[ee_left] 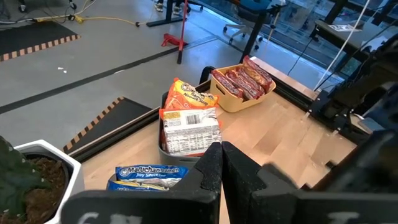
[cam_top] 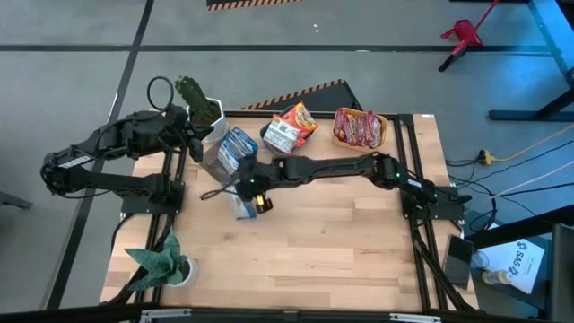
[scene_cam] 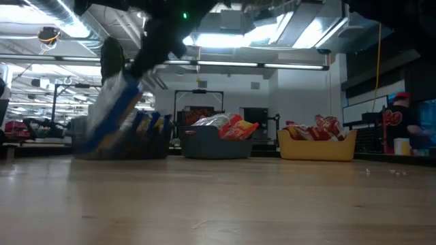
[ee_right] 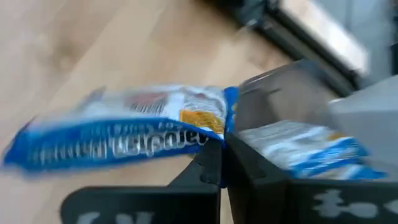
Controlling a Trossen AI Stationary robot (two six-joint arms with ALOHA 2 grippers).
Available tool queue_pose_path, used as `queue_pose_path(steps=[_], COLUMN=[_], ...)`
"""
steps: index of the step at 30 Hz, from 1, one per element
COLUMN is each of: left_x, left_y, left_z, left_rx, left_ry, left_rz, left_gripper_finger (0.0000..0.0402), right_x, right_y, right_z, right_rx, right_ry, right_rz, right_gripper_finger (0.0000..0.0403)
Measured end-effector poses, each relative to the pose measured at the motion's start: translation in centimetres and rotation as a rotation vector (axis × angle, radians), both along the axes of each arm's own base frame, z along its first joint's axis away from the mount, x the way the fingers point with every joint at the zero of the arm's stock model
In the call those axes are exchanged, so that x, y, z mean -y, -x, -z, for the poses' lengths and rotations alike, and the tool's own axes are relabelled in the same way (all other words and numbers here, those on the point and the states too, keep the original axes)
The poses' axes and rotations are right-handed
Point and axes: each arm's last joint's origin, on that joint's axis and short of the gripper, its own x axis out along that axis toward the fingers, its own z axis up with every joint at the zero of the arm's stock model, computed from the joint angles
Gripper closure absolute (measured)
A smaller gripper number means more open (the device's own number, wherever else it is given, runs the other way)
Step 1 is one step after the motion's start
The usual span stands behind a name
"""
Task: Sort Maruchan noodles
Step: Put the blue noodle pack into the black bin
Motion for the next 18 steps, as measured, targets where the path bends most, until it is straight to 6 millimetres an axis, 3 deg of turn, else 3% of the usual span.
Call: queue_pose_path(steps=[7, 18], left_x=[0.0, 0.0], left_y=[0.2, 0.2], left_z=[-0.1, -0.1], left_rx=[0.008, 0.004], left_ry=[-0.002, -0.008], left_rz=[0.0, -0.004], left_gripper_finger=[0.0401, 0.0401], right_x=[2.1, 7.7], right_y=[-0.4, -0.7], right_z=[-3.5, -4.6], right_rx=[0.119, 0.235], right_ry=[0.068, 0.093], right_rz=[0.06, 0.142], right_gripper_finger=[0.0403, 0.0403])
